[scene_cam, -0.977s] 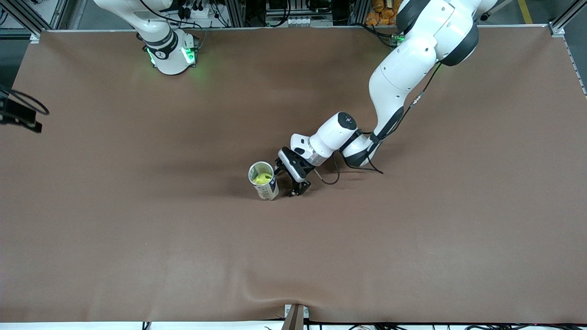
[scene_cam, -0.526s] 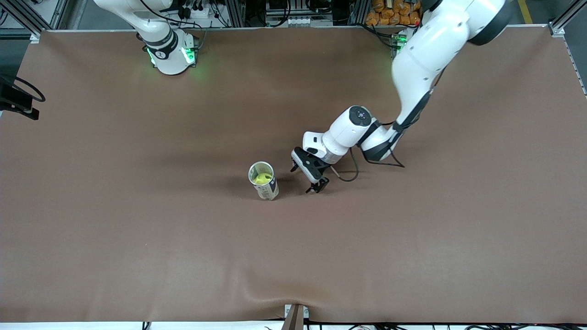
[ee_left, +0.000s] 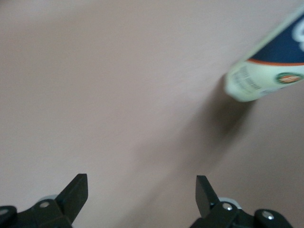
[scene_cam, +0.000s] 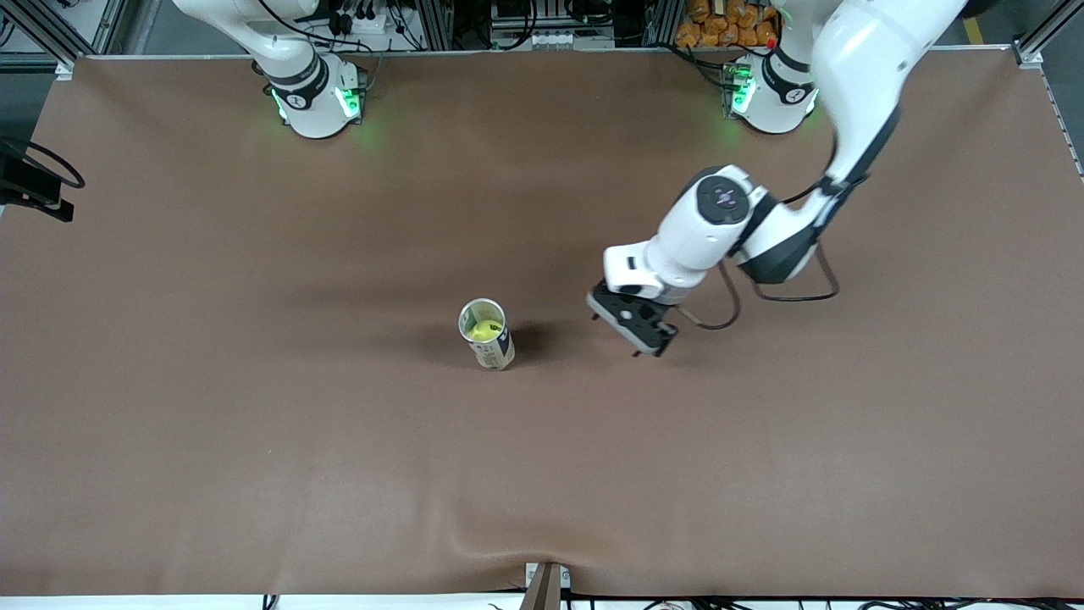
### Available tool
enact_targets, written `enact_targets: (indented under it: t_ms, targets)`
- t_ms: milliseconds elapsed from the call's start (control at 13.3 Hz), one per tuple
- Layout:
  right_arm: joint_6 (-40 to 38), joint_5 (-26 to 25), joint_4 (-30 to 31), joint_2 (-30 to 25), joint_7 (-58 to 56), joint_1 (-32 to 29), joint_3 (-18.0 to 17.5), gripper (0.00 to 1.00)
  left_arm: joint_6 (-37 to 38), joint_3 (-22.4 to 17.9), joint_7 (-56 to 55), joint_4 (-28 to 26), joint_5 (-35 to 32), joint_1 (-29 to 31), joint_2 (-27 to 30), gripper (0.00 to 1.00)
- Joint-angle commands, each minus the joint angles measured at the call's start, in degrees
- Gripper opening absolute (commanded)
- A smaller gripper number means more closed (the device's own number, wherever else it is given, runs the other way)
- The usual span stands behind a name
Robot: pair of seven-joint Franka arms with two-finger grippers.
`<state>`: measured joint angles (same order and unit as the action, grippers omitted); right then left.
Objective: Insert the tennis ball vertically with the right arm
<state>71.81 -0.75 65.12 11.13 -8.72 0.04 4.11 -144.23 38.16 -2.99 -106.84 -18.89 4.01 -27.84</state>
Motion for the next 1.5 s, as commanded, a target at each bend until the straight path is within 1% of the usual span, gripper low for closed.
enact_targets:
  t_ms: [0, 75, 150, 226, 301, 376, 526, 602, 677, 752, 827, 977, 1053, 1128, 1203, 1278, 1429]
  targets:
    - [0.0, 0.8, 0.7, -0.2, -0.8, -0.3, -0.3, 1.00, 14.3, 1.2, -0.9, 4.7, 3.4, 4.1, 4.5, 1.00]
    - [-0.1, 0.1, 1.0, -0.3, -0.8, 0.3, -0.5, 1.00, 21.4, 1.2, -0.9, 9.2, 4.9, 4.9, 4.3, 1.00]
    - [-0.2, 0.0, 1.1, -0.2, -0.8, 0.5, -0.5, 1.00, 26.5, 1.0, -1.0, 13.5, 6.3, 5.1, 4.1, 1.00]
    - [-0.3, 0.4, 1.2, -0.3, -0.8, 0.0, -0.5, 1.00, 31.0, 0.9, -1.1, 17.2, 7.2, 5.7, 3.9, 1.00]
    - [0.9, -0.1, 1.4, -0.6, -0.8, 0.0, -0.3, 1.00, 34.1, 0.9, -1.1, 19.2, 7.8, 7.3, 3.9, 1.00]
    - [2.4, -0.2, 1.5, -0.7, -0.2, 0.0, -0.3, 1.00, 36.4, 0.9, -1.1, 20.1, 7.9, 8.9, 4.3, 1.00]
    - [2.5, -0.2, 1.6, -0.7, -0.1, 0.2, -0.2, 1.00, 40.2, 1.3, -0.4, 21.6, 7.9, 12.8, 5.0, 1.00]
    - [3.2, -0.2, 2.8, -1.3, 0.0, 0.0, -0.5, 1.00, 42.6, 1.3, -0.1, 21.9, 8.5, 14.3, 5.4, 1.00]
    - [5.1, -0.1, 6.0, -3.6, 0.1, 0.1, -0.4, 1.00, 45.0, 0.7, -0.1, 22.9, 10.7, 15.0, 7.0, 1.00]
    - [7.8, -0.1, 10.4, -6.2, 0.1, 0.5, -0.3, 1.00, 45.9, -2.2, -0.1, 23.2, 12.1, 14.4, 9.4, 1.00]
    - [10.4, -0.1, 14.2, -8.2, 0.1, 0.6, -0.4, 1.00, 46.2, -6.5, 0.0, 23.2, 12.5, 11.9, 11.2, 1.00]
    - [14.5, -0.1, 21.0, -12.1, 0.1, 0.6, -0.4, 1.00, 48.6, -16.1, 0.1, 22.8, 12.7, 4.2, 15.9, 1.00]
    - [15.7, -0.1, 22.5, -12.4, 0.1, 0.7, -0.6, 1.00, 50.1, -19.1, 0.1, 22.6, 14.6, 2.3, 17.5, 1.00]
    - [16.1, -0.1, 22.9, -12.2, 0.1, 1.4, -0.6, 1.00, 51.1, -22.0, -0.3, 22.3, 17.5, 0.4, 18.5, 1.00]
    - [16.1, -0.1, 22.9, -11.9, 0.2, 1.4, -0.6, 1.00, 51.4, -25.5, -0.3, 21.1, 18.5, -2.1, 20.1, 1.00]
    - [16.4, -0.1, 23.6, -11.8, 1.4, 1.4, -0.6, 1.00, 51.4, -29.0, -0.3, 19.8, 18.5, -5.5, 21.8, 1.00]
    - [20.4, 0.0, 26.9, -12.3, 6.2, 1.4, -0.7, 1.00, 51.5, -33.5, -1.0, 16.3, 18.6, -9.6, 25.7, 1.00]
